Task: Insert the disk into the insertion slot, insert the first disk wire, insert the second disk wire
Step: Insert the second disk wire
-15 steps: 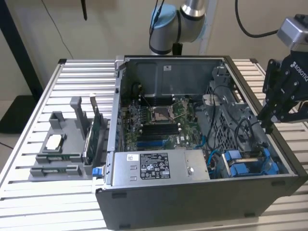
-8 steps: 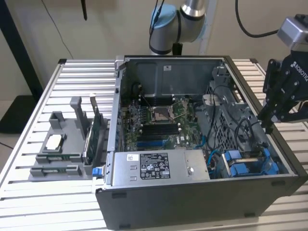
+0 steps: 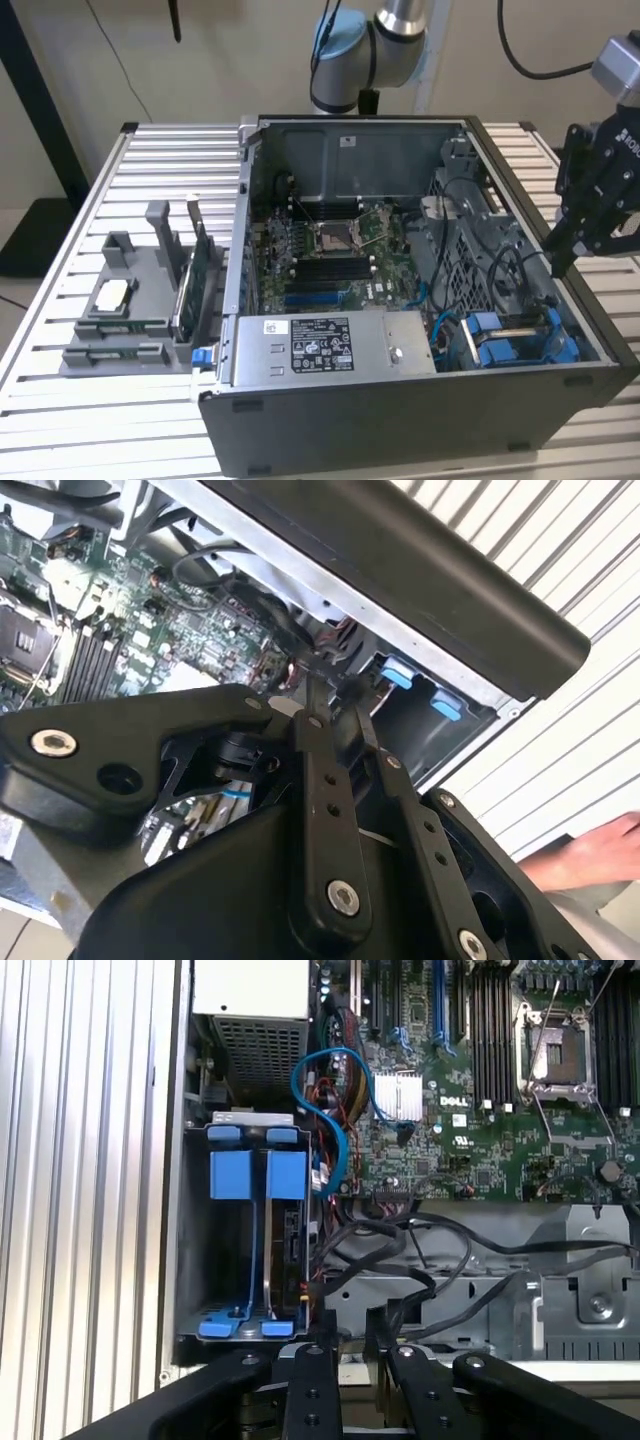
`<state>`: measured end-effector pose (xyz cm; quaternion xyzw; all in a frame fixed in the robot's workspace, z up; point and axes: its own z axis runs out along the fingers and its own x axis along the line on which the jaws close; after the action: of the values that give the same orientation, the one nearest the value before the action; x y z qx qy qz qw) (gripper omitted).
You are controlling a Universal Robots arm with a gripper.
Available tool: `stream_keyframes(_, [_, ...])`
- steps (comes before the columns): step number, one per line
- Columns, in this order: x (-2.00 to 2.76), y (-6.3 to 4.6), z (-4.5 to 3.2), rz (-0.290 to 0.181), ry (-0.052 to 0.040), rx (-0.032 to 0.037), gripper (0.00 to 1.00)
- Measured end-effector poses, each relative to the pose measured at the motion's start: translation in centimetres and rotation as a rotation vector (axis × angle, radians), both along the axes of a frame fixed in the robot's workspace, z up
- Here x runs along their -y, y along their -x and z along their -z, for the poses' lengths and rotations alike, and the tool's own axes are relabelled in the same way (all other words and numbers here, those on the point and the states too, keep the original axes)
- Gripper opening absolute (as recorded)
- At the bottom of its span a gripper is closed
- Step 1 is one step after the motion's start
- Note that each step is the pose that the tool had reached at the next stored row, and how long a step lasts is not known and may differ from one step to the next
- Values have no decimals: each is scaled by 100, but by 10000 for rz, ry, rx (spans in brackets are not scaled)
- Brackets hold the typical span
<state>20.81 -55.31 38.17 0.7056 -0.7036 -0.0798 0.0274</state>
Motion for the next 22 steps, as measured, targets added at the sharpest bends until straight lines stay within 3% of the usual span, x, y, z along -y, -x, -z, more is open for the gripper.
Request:
stream_keyframes(8, [86, -62, 10, -126, 0, -16, 26])
stream_keyframes(12, [92, -73, 10, -216, 146, -17, 26])
stream_keyframes(22, [91, -74, 12, -226, 155, -12, 26])
